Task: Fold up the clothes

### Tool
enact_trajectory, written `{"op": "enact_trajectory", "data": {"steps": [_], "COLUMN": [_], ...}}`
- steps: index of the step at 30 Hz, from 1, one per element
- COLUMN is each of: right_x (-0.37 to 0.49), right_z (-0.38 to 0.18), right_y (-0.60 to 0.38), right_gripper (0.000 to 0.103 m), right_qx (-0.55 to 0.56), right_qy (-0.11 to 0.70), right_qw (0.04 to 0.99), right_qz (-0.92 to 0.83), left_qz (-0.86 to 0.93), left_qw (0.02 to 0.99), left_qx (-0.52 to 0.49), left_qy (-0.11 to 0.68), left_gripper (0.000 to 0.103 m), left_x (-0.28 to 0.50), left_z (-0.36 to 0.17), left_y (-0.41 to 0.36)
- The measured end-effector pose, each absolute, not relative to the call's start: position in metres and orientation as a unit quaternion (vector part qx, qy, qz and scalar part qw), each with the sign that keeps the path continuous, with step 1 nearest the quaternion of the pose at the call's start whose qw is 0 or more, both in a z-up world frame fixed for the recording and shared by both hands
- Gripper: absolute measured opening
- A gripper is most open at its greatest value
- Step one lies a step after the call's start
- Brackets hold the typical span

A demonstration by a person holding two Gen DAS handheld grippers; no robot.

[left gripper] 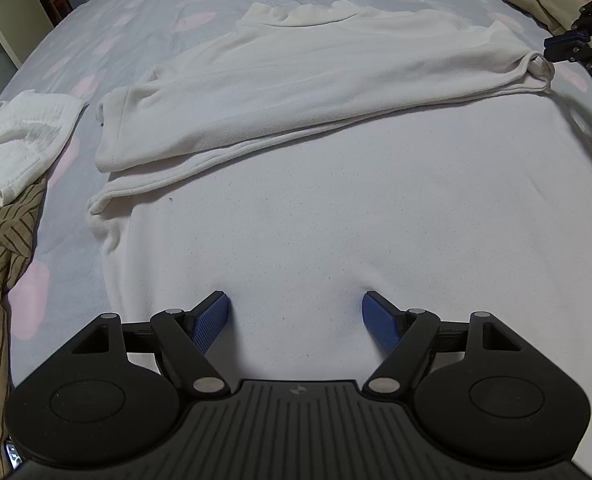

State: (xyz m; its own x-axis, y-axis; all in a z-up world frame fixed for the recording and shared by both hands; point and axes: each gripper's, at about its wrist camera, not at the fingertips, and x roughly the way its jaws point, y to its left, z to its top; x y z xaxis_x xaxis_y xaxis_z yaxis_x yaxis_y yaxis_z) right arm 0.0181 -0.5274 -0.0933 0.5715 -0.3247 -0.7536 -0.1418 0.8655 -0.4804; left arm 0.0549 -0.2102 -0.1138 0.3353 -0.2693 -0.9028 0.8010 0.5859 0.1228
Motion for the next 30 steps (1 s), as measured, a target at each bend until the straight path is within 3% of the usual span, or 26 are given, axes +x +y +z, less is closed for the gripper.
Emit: {"op": "enact_trajectory", "data": {"steps": [4,6,8,12,17,19,20,22,29,30], "right_x": [0.026,0.031,0.035,0.035,0.023,0.021,0.021,0.024,0.032,0.032], "right_z": [-0.103,-0.108,-0.112,-0.101,-0.08,-0.082,-0.086,-0.095,-0.128,-0.131], "right_y": [-0.524,-0.523,-0.522,-0.528,-0.545,-0.547,-0.545,-0.535,-0.495,-0.491], "right_gripper": [0.01,0.021,0.015,0.015,0.015,0.021,0.027,0.029,0.027,0.019], "right_qx": [-0.271,-0.28,-0.284,-0.242,-0.169,-0.16,-0.166,-0.207,-0.37,-0.388], "right_qy": [0.467,0.47,0.472,0.466,0.453,0.454,0.455,0.46,0.461,0.456], "right_qw": [0.841,0.836,0.833,0.849,0.873,0.874,0.871,0.86,0.805,0.8], "right_qz": [-0.045,-0.041,-0.043,-0.051,-0.065,-0.074,-0.078,-0.074,-0.041,-0.036], "left_qz": [-0.35,-0.35,-0.351,-0.352,-0.348,-0.347,-0.346,-0.345,-0.345,-0.346], "left_qw": [0.763,0.763,0.763,0.762,0.763,0.763,0.763,0.764,0.765,0.765], "left_qx": [0.29,0.29,0.289,0.287,0.295,0.297,0.298,0.298,0.295,0.294], "left_qy": [0.458,0.459,0.46,0.461,0.458,0.458,0.457,0.457,0.456,0.456], "left_gripper": [0.073,0.073,0.073,0.073,0.074,0.074,0.074,0.074,0.074,0.074], "left_x": [0.055,0.055,0.055,0.056,0.054,0.053,0.053,0.053,0.054,0.054], "left_z": [-0.114,-0.114,-0.113,-0.114,-0.116,-0.116,-0.116,-0.116,-0.116,-0.116], "left_y": [-0.21,-0.21,-0.21,-0.211,-0.214,-0.215,-0.215,-0.215,-0.214,-0.214]}}
